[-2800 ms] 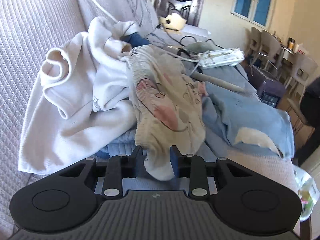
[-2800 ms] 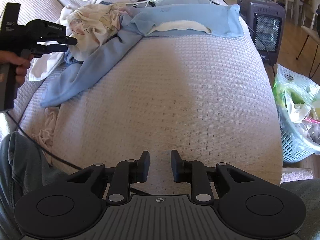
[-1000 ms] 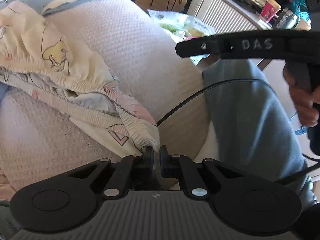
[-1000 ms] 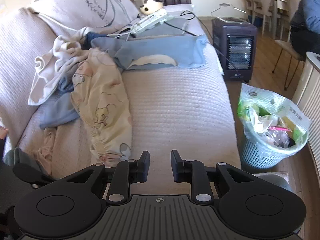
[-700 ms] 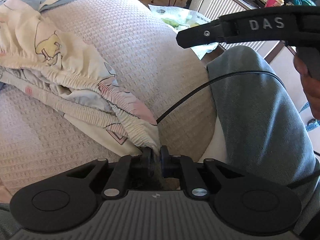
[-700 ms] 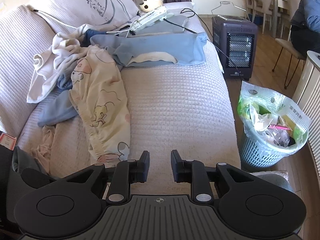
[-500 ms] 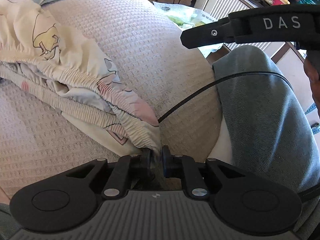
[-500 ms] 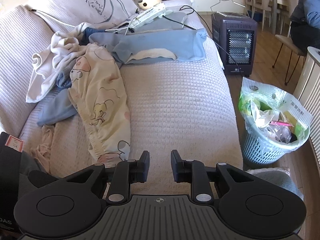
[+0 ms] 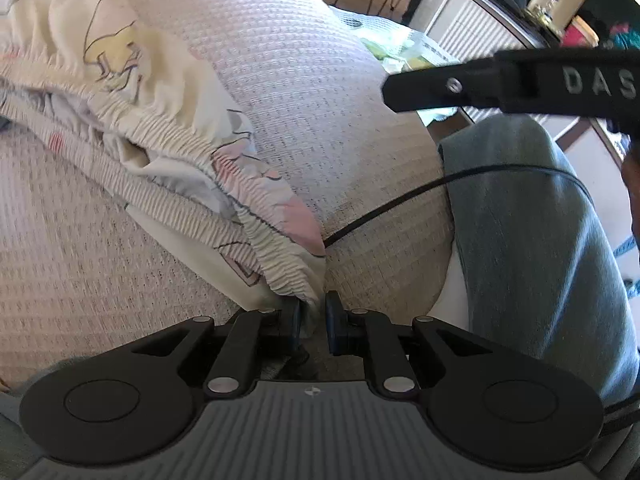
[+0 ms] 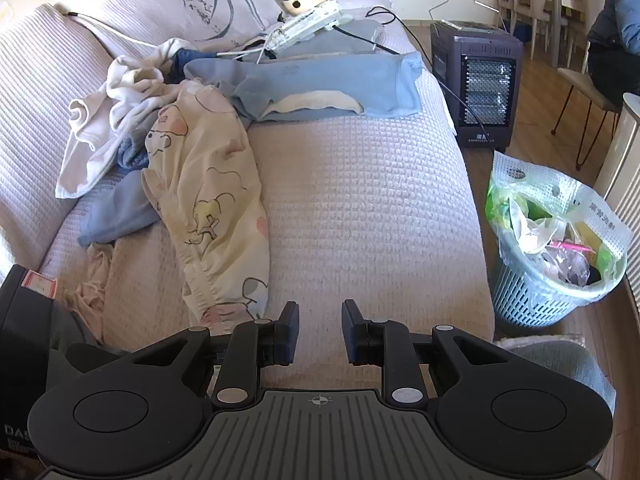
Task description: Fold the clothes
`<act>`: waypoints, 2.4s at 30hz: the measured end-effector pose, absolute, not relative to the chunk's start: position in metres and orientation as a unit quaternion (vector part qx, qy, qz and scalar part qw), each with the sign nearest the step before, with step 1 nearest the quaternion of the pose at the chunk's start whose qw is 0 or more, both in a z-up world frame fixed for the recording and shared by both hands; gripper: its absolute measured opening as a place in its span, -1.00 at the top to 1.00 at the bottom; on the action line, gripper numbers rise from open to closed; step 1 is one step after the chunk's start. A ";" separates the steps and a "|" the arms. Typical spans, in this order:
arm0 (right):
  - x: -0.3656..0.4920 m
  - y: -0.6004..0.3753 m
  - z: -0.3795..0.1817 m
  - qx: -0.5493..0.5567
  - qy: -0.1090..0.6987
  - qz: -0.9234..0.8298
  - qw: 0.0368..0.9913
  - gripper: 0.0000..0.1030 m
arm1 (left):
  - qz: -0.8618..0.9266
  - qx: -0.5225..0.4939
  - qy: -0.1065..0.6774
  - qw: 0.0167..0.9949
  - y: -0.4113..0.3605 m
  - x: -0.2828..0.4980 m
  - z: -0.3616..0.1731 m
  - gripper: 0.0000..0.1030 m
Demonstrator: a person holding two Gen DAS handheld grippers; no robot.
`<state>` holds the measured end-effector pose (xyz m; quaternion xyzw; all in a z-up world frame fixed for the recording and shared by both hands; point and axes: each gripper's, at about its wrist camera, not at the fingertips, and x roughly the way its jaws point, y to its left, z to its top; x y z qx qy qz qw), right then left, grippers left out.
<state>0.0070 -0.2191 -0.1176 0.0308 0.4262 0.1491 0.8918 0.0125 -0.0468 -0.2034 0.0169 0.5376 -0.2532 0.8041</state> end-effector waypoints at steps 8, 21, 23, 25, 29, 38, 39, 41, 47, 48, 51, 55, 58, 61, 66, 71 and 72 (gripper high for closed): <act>0.004 -0.219 -0.119 0.028 0.429 0.150 0.890 0.53 | -0.248 -0.005 0.537 0.806 -0.039 0.013 -0.207 0.77; 0.002 -0.212 -0.118 0.018 0.429 0.160 0.889 0.53 | -0.245 0.025 0.512 0.823 -0.040 0.003 -0.194 0.76; 0.002 -0.212 -0.118 0.017 0.429 0.160 0.889 0.53 | -0.242 0.033 0.501 0.830 -0.050 -0.003 -0.184 0.70; 0.003 -0.212 -0.118 0.016 0.429 0.160 0.889 0.53 | -0.239 0.032 0.493 0.836 -0.047 -0.006 -0.176 0.65; 0.004 -0.211 -0.117 0.017 0.428 0.158 0.890 0.53 | -0.217 0.013 0.482 0.849 -0.041 -0.014 -0.158 0.51; 0.003 -0.211 -0.111 0.022 0.422 0.159 0.892 0.53 | -0.177 -0.001 0.453 0.874 -0.015 -0.028 -0.123 0.31; 0.003 -0.210 -0.111 0.019 0.423 0.162 0.891 0.53 | -0.173 -0.002 0.452 0.875 -0.014 -0.024 -0.122 0.30; 0.003 -0.207 -0.111 0.016 0.422 0.168 0.891 0.53 | -0.163 -0.005 0.454 0.876 -0.012 -0.019 -0.123 0.30; 0.007 -0.194 -0.107 0.009 0.413 0.183 0.892 0.53 | -0.134 -0.014 0.456 0.880 0.000 -0.020 -0.121 0.30; 0.007 -0.192 -0.107 0.007 0.411 0.187 0.892 0.53 | -0.129 -0.017 0.457 0.880 0.001 -0.020 -0.121 0.30; 0.008 -0.185 -0.107 0.001 0.412 0.195 0.890 0.53 | -0.116 -0.027 0.460 0.880 0.008 -0.020 -0.123 0.29; 0.009 -0.176 -0.113 -0.008 0.421 0.211 0.882 0.53 | -0.101 -0.036 0.466 0.878 0.015 -0.020 -0.126 0.29; 0.008 -0.170 -0.118 -0.013 0.430 0.225 0.874 0.53 | -0.095 -0.037 0.469 0.877 0.018 -0.021 -0.126 0.28; 0.009 -0.163 -0.126 -0.015 0.444 0.241 0.863 0.53 | -0.093 -0.035 0.472 0.876 0.019 -0.021 -0.127 0.26; 0.013 -0.151 -0.142 -0.028 0.469 0.255 0.845 0.53 | -0.086 -0.039 0.479 0.873 0.022 -0.019 -0.130 0.24; 0.017 -0.149 -0.156 -0.056 0.488 0.240 0.837 0.53 | -0.083 -0.043 0.483 0.871 0.023 -0.018 -0.132 0.23; 0.018 -0.151 -0.158 -0.061 0.492 0.230 0.837 0.53 | -0.082 -0.043 0.483 0.870 0.024 -0.017 -0.132 0.22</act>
